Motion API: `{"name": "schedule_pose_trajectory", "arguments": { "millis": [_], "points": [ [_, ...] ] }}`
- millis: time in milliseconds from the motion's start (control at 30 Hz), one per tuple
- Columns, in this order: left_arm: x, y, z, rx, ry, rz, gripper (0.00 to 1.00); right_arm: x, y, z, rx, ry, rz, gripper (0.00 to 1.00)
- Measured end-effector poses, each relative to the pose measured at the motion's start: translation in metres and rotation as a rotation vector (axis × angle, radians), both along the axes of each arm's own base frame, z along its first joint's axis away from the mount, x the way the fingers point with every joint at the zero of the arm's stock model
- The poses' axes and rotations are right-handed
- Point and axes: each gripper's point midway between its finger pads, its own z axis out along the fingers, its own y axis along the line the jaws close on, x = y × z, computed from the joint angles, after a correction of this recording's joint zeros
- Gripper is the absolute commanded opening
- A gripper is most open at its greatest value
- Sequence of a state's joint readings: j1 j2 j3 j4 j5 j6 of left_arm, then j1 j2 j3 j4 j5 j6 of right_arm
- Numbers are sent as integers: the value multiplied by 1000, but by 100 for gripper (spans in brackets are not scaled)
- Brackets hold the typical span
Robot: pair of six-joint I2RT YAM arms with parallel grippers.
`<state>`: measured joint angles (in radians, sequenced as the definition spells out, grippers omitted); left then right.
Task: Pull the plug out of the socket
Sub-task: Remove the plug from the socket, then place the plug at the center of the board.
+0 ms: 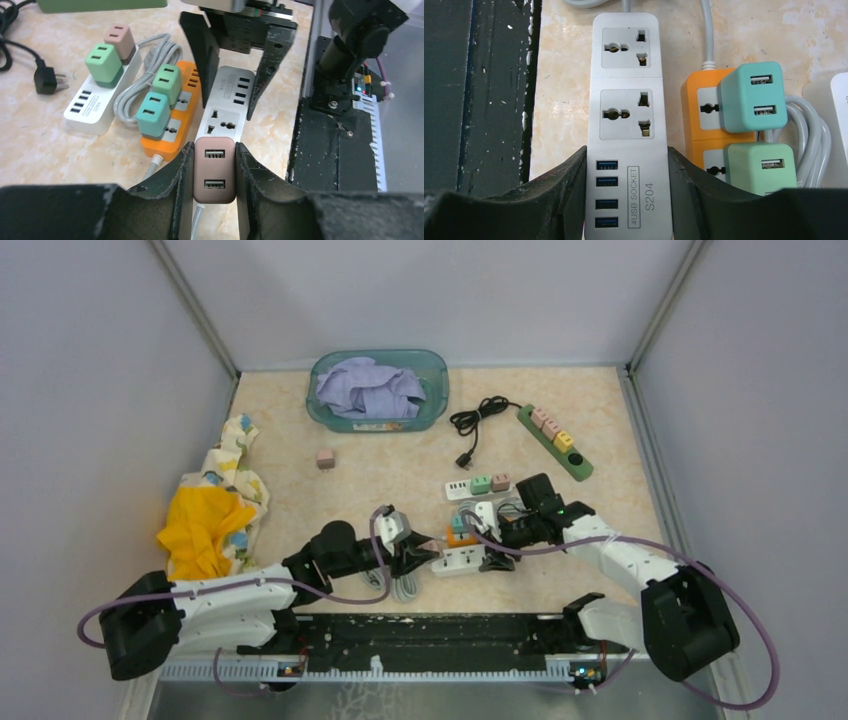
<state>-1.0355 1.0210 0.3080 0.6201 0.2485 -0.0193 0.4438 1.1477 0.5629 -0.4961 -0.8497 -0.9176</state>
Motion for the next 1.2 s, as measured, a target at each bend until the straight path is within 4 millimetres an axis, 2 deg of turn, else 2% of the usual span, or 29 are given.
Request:
{"name": "schedule_pose_trajectory", "arguments": {
  "millis": [100,200,400,567,700,867,1000,1200],
  "points": [
    [14,7,-5,8,42,84,0,0,0,-3,-7,14,-2,0],
    [46,27,-15,19,128,249,0,-1,-1,-6,-15,25,-4,8],
    [117,89,-25,-11,277,624,0,-1,-3,-13,-37,46,-9,28],
    [172,154,-37,-97,434,906,0,0,-4,-15,-45,48,-12,38],
    [199,195,-65,-147,604,1087,0,1,-4,-16,-51,46,-15,46],
    [225,218,-90,-204,783,1218,0,1,-5,-17,-57,44,-19,62],
    [246,226,-95,-242,859,1274,15,4,-8,-19,-75,37,-31,72],
    [270,240,-106,-278,944,1339,49,5,-9,-16,-77,24,-41,77]
  ]
}}
